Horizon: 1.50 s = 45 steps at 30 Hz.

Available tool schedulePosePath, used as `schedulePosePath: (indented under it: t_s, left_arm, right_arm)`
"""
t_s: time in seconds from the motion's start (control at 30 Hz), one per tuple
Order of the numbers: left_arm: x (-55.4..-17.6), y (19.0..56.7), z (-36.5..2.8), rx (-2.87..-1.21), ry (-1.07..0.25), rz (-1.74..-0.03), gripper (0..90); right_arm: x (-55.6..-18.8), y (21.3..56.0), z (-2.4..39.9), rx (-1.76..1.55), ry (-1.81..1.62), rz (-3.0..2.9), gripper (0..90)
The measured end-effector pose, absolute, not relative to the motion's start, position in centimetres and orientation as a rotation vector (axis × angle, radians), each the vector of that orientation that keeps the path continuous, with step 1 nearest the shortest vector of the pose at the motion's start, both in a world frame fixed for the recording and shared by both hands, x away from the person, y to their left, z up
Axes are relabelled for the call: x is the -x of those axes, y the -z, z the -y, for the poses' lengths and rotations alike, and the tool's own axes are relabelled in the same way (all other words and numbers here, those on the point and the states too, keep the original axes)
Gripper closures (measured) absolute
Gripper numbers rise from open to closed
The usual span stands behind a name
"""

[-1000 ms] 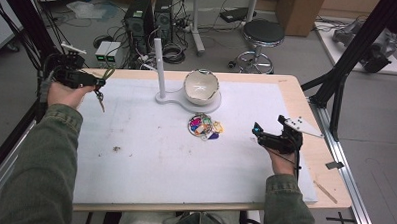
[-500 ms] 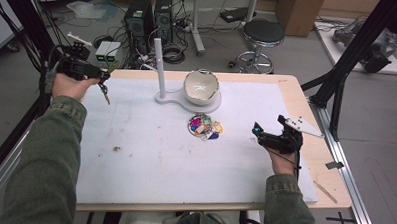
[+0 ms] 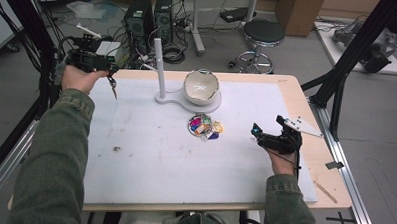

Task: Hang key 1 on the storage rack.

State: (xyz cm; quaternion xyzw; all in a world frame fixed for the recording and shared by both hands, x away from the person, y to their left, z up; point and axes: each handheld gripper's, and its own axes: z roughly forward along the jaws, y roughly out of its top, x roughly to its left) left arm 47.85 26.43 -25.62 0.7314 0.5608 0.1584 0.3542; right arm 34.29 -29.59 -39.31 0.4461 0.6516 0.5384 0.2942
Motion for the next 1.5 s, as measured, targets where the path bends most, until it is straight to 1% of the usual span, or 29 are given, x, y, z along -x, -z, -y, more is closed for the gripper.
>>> schedulePosePath:
  t_s: [0.3, 0.77, 1.5]
  left_arm:
    - [-48.8, 25.7, -24.3, -1.916, -0.386, -1.409, 72.7]
    - [-50.0, 27.4, -22.4, -1.953, -0.344, -1.391, 72.6]
    - [-50.6, 29.3, -21.7, -1.968, -0.308, -1.393, 72.6]
  right_arm:
    - [-34.3, 39.3, 29.5, -1.187, -1.429, -1.742, 0.5]
    - [-34.3, 39.4, 29.6, -1.191, -1.42, -1.741, 0.5]
    - [-34.4, 39.4, 29.6, -1.191, -1.418, -1.739, 0.5]
